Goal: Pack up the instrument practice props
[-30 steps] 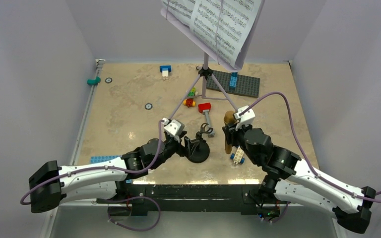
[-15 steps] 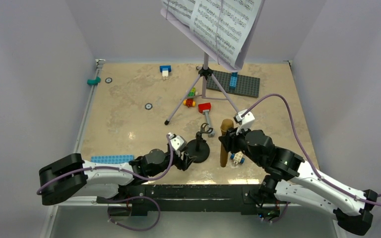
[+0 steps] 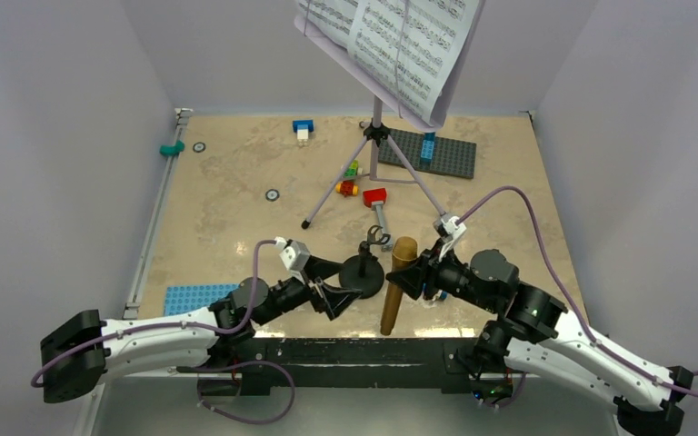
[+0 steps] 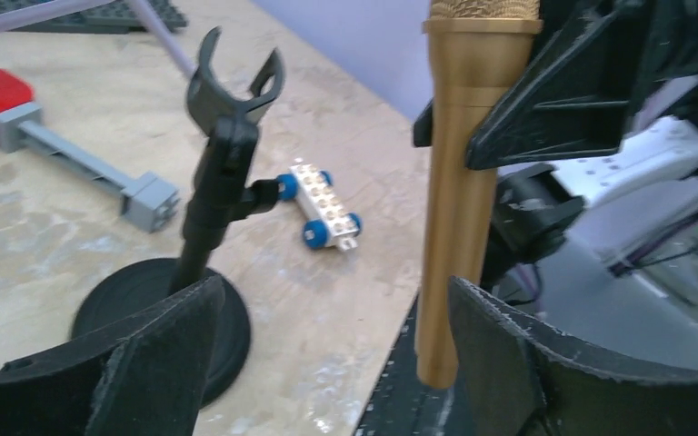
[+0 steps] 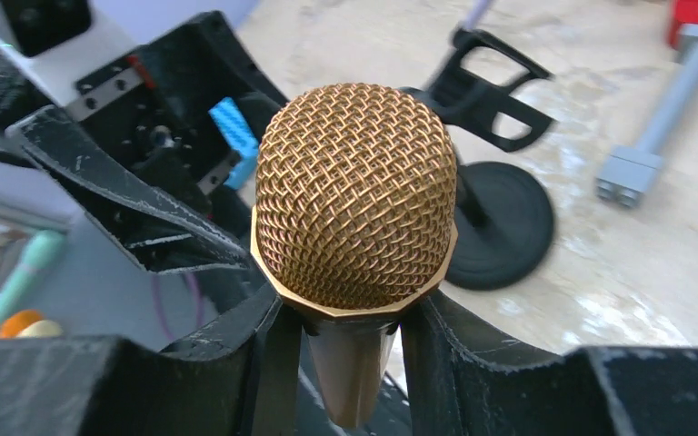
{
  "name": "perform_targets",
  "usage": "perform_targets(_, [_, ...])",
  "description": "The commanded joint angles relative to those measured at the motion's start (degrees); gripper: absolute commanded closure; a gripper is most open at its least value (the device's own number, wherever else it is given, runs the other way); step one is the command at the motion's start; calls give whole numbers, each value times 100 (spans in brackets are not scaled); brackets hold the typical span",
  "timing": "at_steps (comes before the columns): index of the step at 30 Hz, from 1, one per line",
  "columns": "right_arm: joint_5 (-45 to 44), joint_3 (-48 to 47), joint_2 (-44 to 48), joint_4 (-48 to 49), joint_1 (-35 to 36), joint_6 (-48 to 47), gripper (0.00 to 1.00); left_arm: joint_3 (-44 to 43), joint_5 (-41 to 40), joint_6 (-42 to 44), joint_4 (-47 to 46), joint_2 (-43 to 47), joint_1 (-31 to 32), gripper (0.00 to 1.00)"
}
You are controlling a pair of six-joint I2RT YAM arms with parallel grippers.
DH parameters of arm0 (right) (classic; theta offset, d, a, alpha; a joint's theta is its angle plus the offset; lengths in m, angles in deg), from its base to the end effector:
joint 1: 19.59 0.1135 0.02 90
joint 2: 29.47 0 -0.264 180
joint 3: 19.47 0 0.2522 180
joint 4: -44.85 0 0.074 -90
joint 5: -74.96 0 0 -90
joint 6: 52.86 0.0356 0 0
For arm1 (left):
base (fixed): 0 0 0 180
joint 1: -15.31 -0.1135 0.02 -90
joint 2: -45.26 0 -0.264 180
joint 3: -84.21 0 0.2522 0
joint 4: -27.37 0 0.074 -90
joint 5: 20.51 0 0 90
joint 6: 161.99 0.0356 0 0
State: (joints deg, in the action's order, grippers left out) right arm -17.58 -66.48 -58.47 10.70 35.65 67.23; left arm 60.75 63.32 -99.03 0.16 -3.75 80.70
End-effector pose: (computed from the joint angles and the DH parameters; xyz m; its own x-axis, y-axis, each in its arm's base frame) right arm 0.0778 0.1093 0.2890 -0.5364 0.1055 -0.8373 -0.6097 0.6376 0.4709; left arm 0.0800 -0.1654 0.2072 -0.3798 -0.2561 -0.8889 0.7707 0.4438 -0.4572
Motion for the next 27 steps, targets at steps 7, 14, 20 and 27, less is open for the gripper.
perform_targets(7, [1344, -742, -852, 1435, -15, 269, 100, -2, 1605, -834, 152, 992, -17, 0])
perform_targets(14, [1570, -1252, -1497, 1898, 3, 257, 100, -592, 2239, -640, 400, 412, -17, 0])
perform_targets(20, [1627, -1400, -1804, 2158, 92, 261, 100, -697, 2284, -597, 171, 181, -18, 1])
perform_targets(27, [1781, -1520, -1993, 2174, 232, 149, 100, -716, 2116, -560, 250, 164, -58, 45])
